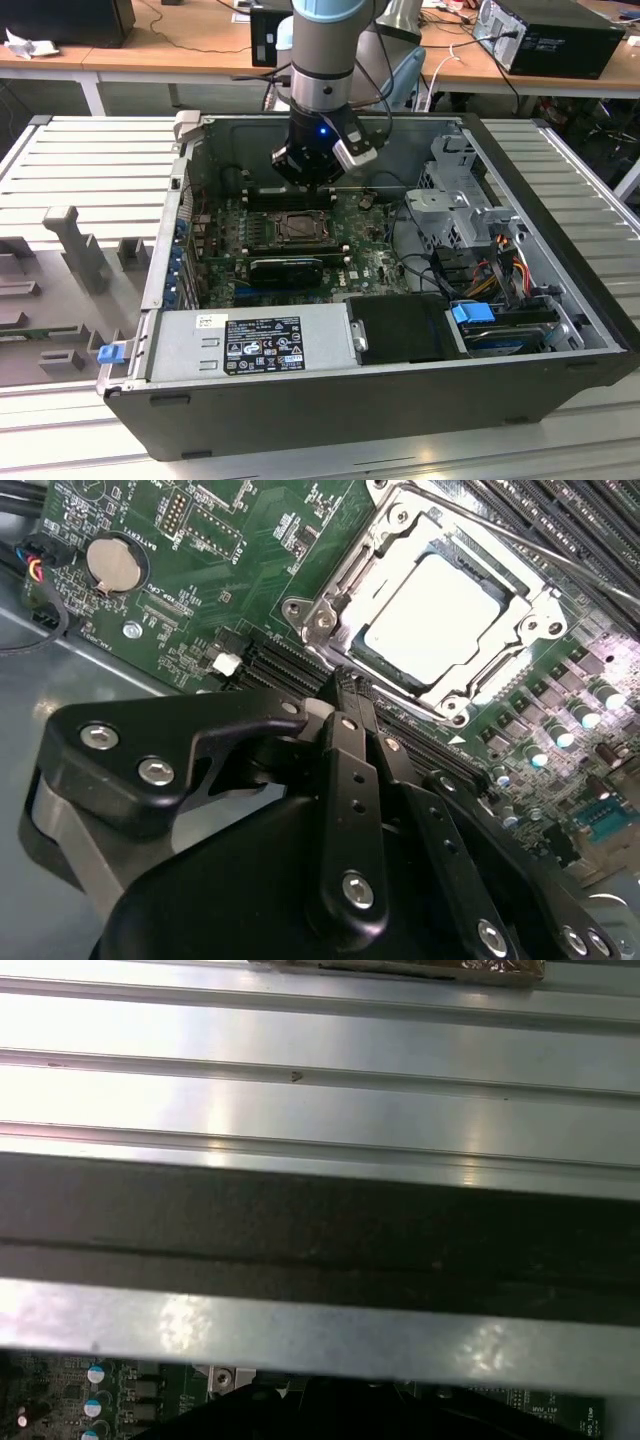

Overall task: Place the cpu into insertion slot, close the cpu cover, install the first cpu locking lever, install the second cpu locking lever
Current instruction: 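Install the first cpu locking lever, then install the second cpu locking lever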

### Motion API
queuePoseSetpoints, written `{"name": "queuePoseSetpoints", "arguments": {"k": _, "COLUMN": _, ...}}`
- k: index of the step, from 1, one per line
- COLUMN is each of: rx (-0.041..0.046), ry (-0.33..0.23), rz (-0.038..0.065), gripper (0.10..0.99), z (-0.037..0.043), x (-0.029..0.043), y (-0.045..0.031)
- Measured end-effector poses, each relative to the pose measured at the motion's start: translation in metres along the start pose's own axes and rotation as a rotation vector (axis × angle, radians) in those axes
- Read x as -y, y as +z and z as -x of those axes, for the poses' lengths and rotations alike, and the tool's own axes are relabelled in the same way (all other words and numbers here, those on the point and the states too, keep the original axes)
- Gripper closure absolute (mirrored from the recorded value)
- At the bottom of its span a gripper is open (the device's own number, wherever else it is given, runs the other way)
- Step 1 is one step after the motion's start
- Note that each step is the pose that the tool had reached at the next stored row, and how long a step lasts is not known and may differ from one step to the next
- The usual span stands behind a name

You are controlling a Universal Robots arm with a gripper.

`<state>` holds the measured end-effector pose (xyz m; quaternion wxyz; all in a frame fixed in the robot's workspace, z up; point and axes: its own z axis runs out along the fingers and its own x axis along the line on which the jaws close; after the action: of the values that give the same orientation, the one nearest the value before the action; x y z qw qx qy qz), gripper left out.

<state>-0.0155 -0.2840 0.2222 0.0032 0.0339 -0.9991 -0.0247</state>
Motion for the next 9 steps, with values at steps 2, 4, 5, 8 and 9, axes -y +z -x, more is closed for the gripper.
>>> {"name": "queuePoseSetpoints", "arguments": {"k": 2, "rx": 0.0000, "ry": 0.000, "rz": 0.000, "gripper": 0.980, "z": 0.0000, "x": 0.0007, "y": -0.0001}}
{"name": "queuePoseSetpoints", "arguments": {"k": 4, "rx": 0.0001, "ry": 0.000, "rz": 0.000, "gripper": 0.980, "z": -0.0001, "x": 0.0011, "y": 0.0000}}
{"name": "queuePoseSetpoints", "arguments": {"k": 5, "rx": 0.0000, "ry": 0.000, "rz": 0.000, "gripper": 0.980, "z": -0.0001, "x": 0.0013, "y": -0.0001}}
{"name": "queuePoseSetpoints", "arguments": {"k": 8, "rx": 0.0000, "ry": 0.000, "rz": 0.000, "gripper": 0.980, "z": -0.0001, "x": 0.0019, "y": -0.0001}}
{"name": "queuePoseSetpoints", "arguments": {"k": 9, "rx": 0.0000, "ry": 0.000, "rz": 0.000, "gripper": 0.980, "z": -0.0002, "x": 0.0021, "y": -0.0001}}
